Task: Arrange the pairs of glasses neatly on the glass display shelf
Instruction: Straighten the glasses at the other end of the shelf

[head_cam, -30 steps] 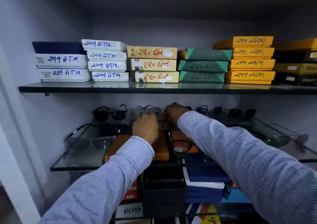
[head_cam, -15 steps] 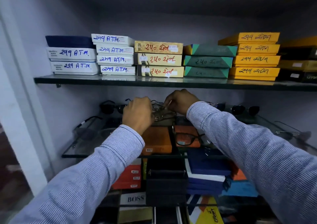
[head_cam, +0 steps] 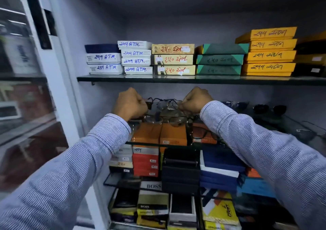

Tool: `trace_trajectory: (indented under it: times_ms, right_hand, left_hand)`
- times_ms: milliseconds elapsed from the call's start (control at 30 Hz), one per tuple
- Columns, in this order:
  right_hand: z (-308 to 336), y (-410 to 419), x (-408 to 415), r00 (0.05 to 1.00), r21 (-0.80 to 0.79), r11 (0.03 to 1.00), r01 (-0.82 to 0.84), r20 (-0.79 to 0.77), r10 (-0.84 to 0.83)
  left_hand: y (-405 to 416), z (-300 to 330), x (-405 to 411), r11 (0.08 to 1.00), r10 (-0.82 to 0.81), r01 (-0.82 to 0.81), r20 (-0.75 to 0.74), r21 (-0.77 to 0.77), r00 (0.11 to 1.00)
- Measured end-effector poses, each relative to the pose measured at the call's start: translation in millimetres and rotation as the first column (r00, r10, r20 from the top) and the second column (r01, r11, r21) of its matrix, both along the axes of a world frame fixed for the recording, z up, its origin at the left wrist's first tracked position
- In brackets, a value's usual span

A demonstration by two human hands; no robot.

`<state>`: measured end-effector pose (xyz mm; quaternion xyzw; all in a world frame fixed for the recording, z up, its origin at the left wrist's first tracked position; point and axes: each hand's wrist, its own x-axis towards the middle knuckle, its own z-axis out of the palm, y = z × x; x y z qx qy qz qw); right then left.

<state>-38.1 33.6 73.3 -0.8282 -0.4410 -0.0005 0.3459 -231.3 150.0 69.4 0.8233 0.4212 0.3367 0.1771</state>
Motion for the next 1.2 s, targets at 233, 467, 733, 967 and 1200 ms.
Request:
trace_trajectory:
  times_ms: [233, 467, 733, 967, 1200]
  right_hand:
    - [7.2, -4.2, -7.6, 0.992, -0.224, 0.968, 0.113, -0.024, -0.121]
    - [6.8, -0.2, -20.4, 0.979, -0.298, 0.934, 0.196, 0.013, -0.201]
    - [-1.4, 9.5, -26.2, 0.969, -0.407, 0.879, 0.248, 0.104, -0.226]
    - [-7.7, 19.9, -22.3, 0.963, -0.431, 0.862, 0.266, 0.164, -0.216]
    - [-11.0, 28.1, -15.5, 0.962, -0.443, 0.857, 0.263, 0.190, -0.197]
  left_hand:
    - [17.8, -0.2, -2.5, 0.989, -0.043, 0.040, -0.020, -0.139, 0.999]
    - [30.2, -8.1, 12.2, 0.979, -0.122, 0.108, -0.071, -0.175, 0.990]
    - [35.0, -23.6, 19.8, 0.988, -0.128, 0.113, -0.155, -0.103, 0.980]
    - [38.4, -27.5, 26.9, 0.992, -0.123, 0.128, -0.251, 0.005, 0.960]
    - [40.4, -31.9, 32.9, 0.988, -0.077, 0.117, -0.343, 0.098, 0.936]
